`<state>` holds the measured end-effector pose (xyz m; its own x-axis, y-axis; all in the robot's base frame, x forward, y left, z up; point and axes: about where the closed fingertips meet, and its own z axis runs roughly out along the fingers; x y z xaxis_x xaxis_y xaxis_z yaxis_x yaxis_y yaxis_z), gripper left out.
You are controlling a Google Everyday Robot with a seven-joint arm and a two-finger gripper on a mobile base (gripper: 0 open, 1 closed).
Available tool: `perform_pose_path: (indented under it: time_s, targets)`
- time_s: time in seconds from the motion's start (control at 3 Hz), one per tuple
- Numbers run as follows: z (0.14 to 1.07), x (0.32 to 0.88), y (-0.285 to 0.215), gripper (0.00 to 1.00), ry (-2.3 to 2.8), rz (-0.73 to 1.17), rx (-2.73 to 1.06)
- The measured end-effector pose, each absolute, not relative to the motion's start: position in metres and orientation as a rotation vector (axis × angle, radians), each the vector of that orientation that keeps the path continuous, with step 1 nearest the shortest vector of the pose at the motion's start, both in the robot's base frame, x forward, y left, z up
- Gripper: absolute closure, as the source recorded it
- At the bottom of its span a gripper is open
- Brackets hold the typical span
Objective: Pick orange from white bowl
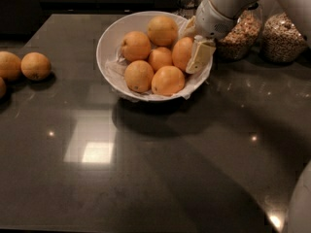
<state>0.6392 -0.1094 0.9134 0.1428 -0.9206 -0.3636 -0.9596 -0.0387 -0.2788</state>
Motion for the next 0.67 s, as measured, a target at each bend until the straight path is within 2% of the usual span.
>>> perform_pose_path:
  time_s: [0.67]
  targets:
    - [0.9002, 0.6428, -0.1048, 0.34, 1.804, 0.149, -2.014]
